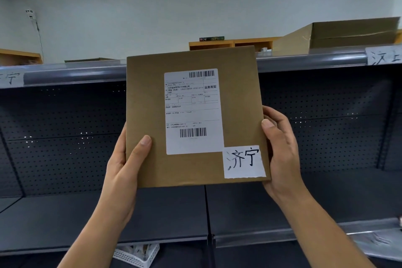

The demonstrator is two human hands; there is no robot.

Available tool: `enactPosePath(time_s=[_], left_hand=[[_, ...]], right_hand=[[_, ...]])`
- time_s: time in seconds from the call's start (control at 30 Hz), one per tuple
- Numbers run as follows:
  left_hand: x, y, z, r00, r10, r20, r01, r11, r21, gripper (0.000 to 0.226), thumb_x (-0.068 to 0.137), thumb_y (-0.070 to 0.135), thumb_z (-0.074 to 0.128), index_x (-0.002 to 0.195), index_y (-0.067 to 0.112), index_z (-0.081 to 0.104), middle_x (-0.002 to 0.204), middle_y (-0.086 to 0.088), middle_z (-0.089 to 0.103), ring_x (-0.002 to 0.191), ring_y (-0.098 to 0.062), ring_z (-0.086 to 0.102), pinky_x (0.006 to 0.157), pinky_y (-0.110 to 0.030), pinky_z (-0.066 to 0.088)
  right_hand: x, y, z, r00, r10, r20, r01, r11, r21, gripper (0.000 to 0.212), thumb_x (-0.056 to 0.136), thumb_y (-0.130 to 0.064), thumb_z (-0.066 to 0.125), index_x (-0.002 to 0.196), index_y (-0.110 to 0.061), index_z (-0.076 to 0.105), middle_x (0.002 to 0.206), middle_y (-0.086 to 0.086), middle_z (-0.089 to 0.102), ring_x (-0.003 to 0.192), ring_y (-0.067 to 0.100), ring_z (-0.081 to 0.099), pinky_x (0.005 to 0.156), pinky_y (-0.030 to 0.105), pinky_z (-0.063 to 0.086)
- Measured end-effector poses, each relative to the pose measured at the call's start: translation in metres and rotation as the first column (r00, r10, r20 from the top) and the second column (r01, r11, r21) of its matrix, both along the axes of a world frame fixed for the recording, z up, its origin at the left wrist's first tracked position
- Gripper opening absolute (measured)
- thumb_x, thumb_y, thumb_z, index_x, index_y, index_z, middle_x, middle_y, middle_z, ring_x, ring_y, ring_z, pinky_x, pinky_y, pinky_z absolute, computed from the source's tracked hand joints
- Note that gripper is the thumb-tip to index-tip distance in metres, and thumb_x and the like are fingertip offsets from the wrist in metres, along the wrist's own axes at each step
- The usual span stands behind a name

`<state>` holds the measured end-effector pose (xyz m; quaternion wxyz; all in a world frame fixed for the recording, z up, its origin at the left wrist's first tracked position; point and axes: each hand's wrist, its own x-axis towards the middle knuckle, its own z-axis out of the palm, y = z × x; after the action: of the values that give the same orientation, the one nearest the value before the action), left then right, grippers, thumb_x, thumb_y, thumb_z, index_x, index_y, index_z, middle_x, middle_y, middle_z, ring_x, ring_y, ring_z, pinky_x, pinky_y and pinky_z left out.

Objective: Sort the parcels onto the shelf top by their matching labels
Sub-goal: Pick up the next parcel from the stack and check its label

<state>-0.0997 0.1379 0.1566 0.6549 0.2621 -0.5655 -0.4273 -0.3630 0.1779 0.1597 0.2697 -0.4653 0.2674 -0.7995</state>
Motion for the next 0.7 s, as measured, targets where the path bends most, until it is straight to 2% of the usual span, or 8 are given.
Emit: enactPosePath(time_s=[0.17,0.27,0.33,0.43,0.53,0.6,0.7], left_hand=[[0.001,0.001,0.0,1.0,0.015,0.023,-0.015,1.0,-0.002,0.059,0.09,0.04,0.067,0.148,0.034,0.059,0.135,0.006,0.076,0.122,-0.018,0.073,0.102,-0.039,0.06],[0.005,0.003,-0.002,0.997,0.055,0.047,-0.056,0.998,0.008,0.06,0.09,0.044,0.067,0.149,0.035,0.058,0.134,0.007,0.076,0.122,-0.018,0.073,0.103,-0.042,0.055],[0.01,0.005,-0.004,0.995,0.081,0.065,-0.081,0.997,0.009,0.05,0.099,0.04,0.063,0.148,0.035,0.059,0.133,0.007,0.076,0.121,-0.017,0.073,0.103,-0.042,0.054],[0.023,0.009,-0.011,0.989,0.138,0.045,-0.141,0.988,0.062,0.04,0.107,0.041,0.053,0.145,0.037,0.062,0.131,0.013,0.077,0.121,-0.011,0.072,0.106,-0.041,0.052],[0.041,0.016,-0.019,0.978,0.202,0.057,-0.208,0.97,0.125,0.051,0.1,0.06,0.05,0.146,0.042,0.061,0.139,0.015,0.072,0.132,-0.012,0.065,0.118,-0.048,0.043],[0.053,0.024,-0.022,0.971,0.232,0.059,-0.239,0.958,0.161,0.052,0.1,0.062,0.049,0.146,0.041,0.061,0.139,0.015,0.072,0.133,-0.012,0.064,0.119,-0.049,0.042],[0.071,0.035,-0.028,0.957,0.285,0.049,-0.289,0.934,0.211,0.056,0.097,0.065,0.053,0.145,0.038,0.064,0.137,0.016,0.074,0.13,-0.01,0.065,0.119,-0.045,0.043]], right_hand=[[0.001,0.0,-0.001,1.0,-0.011,0.002,0.011,1.0,0.009,0.03,0.099,-0.029,0.057,0.128,-0.027,0.065,0.127,0.004,0.073,0.106,0.023,0.072,0.083,0.039,0.063],[0.006,0.0,-0.005,1.0,0.003,-0.024,-0.003,1.0,0.003,0.028,0.098,-0.026,0.057,0.124,-0.028,0.065,0.118,-0.006,0.077,0.105,0.019,0.073,0.084,0.038,0.062],[0.013,0.001,-0.01,0.998,0.003,-0.057,-0.003,1.0,-0.002,0.028,0.097,-0.024,0.058,0.124,-0.026,0.064,0.114,-0.011,0.079,0.106,0.017,0.074,0.086,0.037,0.061],[0.025,0.004,-0.014,0.996,0.043,-0.081,-0.043,0.999,0.0,0.035,0.096,-0.022,0.057,0.13,-0.024,0.063,0.119,-0.01,0.079,0.111,0.018,0.074,0.089,0.036,0.062],[0.038,0.008,-0.017,0.99,0.088,-0.112,-0.087,0.996,0.017,0.041,0.096,-0.021,0.056,0.137,-0.023,0.06,0.125,-0.009,0.078,0.117,0.021,0.074,0.096,0.042,0.061],[0.049,0.009,-0.019,0.985,0.111,-0.129,-0.108,0.994,0.031,0.044,0.096,-0.021,0.056,0.139,-0.023,0.059,0.128,-0.009,0.077,0.121,0.023,0.073,0.102,0.047,0.058],[0.064,0.007,-0.024,0.977,0.153,-0.147,-0.145,0.987,0.062,0.045,0.095,-0.023,0.056,0.14,-0.024,0.059,0.128,-0.011,0.077,0.121,0.019,0.073,0.103,0.048,0.057]])
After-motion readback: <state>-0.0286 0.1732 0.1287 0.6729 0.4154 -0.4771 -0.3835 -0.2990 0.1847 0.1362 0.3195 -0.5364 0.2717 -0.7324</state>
